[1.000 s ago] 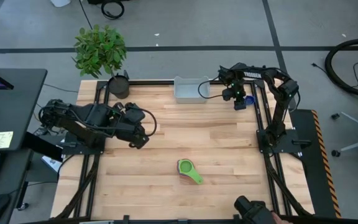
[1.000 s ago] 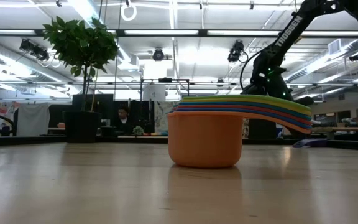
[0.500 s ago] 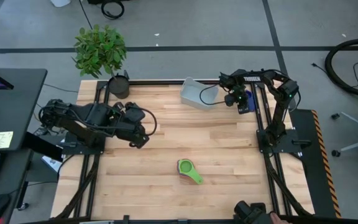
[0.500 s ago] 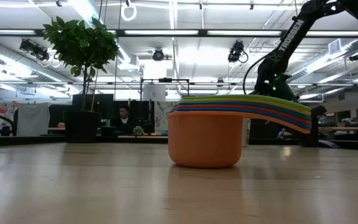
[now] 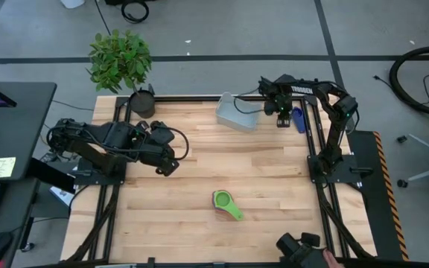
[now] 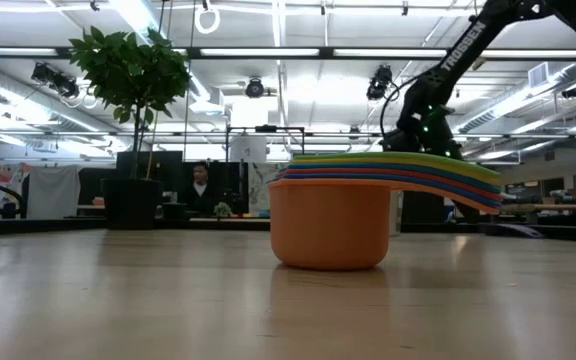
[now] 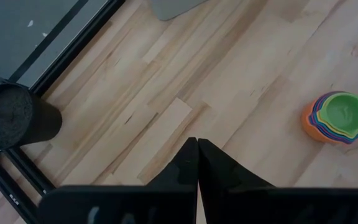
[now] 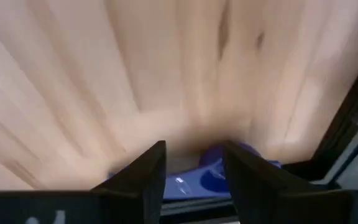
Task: Nest measuring cups in basket
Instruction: Stack the dark blue measuring cup on top of the green measuring cup
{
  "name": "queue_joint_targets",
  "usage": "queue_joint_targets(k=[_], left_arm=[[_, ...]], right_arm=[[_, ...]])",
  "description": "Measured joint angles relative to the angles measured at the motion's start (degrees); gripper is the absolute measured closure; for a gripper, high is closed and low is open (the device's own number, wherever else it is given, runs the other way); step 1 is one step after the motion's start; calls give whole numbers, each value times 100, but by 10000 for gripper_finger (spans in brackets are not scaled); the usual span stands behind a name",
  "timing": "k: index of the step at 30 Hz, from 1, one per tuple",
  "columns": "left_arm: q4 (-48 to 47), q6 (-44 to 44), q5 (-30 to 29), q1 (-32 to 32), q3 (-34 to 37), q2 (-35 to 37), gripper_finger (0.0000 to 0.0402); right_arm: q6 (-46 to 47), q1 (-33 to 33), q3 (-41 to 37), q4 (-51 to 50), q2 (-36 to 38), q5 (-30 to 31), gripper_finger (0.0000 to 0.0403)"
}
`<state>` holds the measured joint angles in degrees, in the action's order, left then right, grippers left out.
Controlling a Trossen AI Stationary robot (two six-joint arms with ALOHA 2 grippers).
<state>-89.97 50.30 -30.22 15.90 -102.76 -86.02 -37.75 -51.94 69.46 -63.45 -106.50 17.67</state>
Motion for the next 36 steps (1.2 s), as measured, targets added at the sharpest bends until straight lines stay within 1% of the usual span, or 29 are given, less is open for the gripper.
queue_joint_targets(k=[6, 10, 15, 18, 20, 24, 28, 32, 36], left_arm=[[4, -2, 7, 1, 0, 1, 397], [4, -5, 7, 0, 0, 2, 397], [7, -20, 7, 0, 0, 1, 397], [5, -18, 7, 0, 0, 2, 397], [7, -18, 7, 0, 0, 1, 397], [8, 0, 7, 0, 0, 0, 397], [13, 2, 9, 0, 0, 0, 397], [15, -4, 9, 0, 0, 2, 397], [15, -4, 10, 0, 1, 1, 397]], right_arm=[[1316, -231, 457, -246, 2, -875, 243], [2554, -514, 539, -317, 9, -928, 243], [3529, -893, 538, -421, 9, -840, 243], [3656, -1071, 537, -415, 9, -857, 243], [3656, -1127, 537, -421, 9, -1009, 243], [3674, -1145, 490, -474, 9, -1093, 243], [3943, -1134, 333, -466, -28, -1136, 243], [4029, -1084, 248, -286, -35, -990, 249], [4107, -1078, 246, -209, -35, -852, 263]])
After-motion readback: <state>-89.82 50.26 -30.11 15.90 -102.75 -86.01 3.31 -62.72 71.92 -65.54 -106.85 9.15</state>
